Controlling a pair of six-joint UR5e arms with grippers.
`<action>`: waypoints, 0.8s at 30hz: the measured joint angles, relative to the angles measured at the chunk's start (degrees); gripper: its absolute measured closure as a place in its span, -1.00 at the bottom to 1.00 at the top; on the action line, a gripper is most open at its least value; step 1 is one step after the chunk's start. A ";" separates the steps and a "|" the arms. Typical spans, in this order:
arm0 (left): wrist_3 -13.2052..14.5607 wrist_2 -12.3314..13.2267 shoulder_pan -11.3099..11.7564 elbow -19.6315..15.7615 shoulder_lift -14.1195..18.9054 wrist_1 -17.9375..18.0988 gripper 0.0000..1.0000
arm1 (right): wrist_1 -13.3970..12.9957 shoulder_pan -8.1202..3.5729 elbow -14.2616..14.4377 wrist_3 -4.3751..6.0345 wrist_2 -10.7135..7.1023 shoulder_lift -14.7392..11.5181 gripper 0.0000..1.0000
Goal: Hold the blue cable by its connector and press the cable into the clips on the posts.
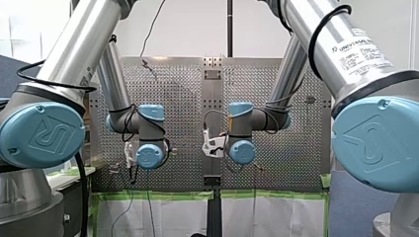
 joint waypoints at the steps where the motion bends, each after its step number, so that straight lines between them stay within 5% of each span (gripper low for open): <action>1: 0.00 0.00 0.00 0.00 0.00 0.00 1.00 | 0.00 0.00 0.00 0.00 0.00 0.00 1.00; 10: -0.11 0.43 -0.13 -0.56 -0.49 0.00 1.00 | 0.11 0.13 -0.18 -0.11 0.06 0.12 1.00; 18: -0.17 0.86 -0.18 -1.80 -3.58 0.00 1.00 | 2.19 2.99 -0.59 -0.51 0.34 3.65 1.00; 24: -0.18 0.88 -0.18 -1.83 -4.09 0.00 1.00 | 2.36 3.40 -0.62 -0.53 0.35 5.67 1.00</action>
